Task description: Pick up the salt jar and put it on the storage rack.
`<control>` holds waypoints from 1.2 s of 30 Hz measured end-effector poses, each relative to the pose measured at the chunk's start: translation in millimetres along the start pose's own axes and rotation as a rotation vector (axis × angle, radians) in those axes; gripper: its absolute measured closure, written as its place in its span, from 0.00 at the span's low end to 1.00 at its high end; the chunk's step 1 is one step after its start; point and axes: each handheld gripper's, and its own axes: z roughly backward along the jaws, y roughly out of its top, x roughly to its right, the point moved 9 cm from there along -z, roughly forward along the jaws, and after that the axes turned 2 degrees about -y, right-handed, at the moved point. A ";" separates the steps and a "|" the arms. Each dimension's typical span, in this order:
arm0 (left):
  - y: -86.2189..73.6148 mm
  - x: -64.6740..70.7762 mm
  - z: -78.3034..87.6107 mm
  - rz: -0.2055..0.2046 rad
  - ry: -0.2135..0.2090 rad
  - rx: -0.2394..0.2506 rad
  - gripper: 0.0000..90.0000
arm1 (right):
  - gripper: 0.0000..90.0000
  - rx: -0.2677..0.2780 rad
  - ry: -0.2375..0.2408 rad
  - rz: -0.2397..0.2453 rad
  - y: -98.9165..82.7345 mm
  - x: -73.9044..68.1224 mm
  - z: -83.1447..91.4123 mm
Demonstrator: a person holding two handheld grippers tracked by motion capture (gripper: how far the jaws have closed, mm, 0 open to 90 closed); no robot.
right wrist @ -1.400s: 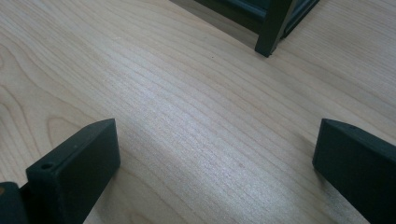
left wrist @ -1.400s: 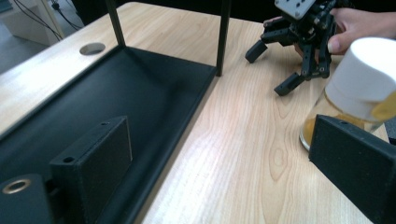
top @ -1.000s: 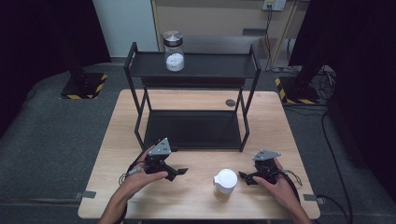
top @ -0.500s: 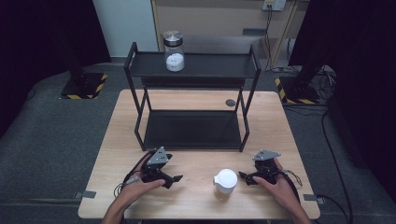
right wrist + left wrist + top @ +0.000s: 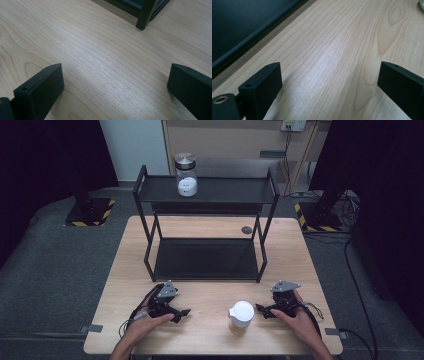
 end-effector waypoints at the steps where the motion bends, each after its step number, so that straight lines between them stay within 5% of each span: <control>1: -0.2 0.0 -0.4 0.006 0.006 -0.005 0.06 | 0.02 0.000 0.000 0.000 0.0 0.0 0.0; 20: 1.7 0.1 -4.2 0.022 0.036 -0.039 0.01 | 0.04 0.007 -0.001 -0.015 -3.0 -0.4 3.2; 27: 1.7 -0.3 -4.3 0.023 0.033 -0.039 0.00 | 0.06 0.044 -0.030 -0.041 -7.0 0.9 21.3; 36: 1.7 -0.7 -4.3 0.023 0.030 -0.039 0.00 | 0.06 0.022 -0.034 -0.023 -10.7 4.1 23.2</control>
